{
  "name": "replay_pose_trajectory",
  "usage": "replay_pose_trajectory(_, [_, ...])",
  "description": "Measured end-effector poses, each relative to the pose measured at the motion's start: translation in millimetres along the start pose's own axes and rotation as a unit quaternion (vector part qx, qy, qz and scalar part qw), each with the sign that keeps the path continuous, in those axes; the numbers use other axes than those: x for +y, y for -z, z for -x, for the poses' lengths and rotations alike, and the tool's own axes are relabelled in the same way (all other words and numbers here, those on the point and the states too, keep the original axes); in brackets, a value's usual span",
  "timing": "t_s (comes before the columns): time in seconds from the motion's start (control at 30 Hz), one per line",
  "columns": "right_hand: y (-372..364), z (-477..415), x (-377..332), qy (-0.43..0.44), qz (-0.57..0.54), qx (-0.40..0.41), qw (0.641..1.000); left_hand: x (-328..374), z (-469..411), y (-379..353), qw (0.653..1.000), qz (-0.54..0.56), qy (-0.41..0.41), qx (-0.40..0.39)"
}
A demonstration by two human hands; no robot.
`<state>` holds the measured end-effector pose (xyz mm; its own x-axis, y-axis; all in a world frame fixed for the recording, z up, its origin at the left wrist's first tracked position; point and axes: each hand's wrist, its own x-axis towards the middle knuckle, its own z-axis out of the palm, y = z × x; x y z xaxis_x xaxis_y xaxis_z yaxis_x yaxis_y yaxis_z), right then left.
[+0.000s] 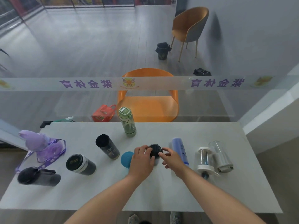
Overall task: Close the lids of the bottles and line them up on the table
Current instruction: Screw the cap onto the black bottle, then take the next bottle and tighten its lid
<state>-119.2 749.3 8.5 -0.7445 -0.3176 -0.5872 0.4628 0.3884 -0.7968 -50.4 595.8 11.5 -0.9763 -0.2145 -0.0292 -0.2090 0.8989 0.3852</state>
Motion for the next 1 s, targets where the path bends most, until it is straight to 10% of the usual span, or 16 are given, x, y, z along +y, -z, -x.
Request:
replay_pose_trajectory(0.27, [56,-11,30,0.017,0.08,0.13,0.988,35,1,-17,0.978,0.092,-0.186,0.032])
replay_pose_trajectory(0.63, [104,-25,105,-0.037,0.216,0.015,0.976,80,10,-120,0.964,0.193,0.095,-0.158])
replay_pose_trajectory(1.0, [108,-38,99,-0.055,0.097,-0.008,0.994,95,-7,-143,0.926,0.292,0.214,-0.104])
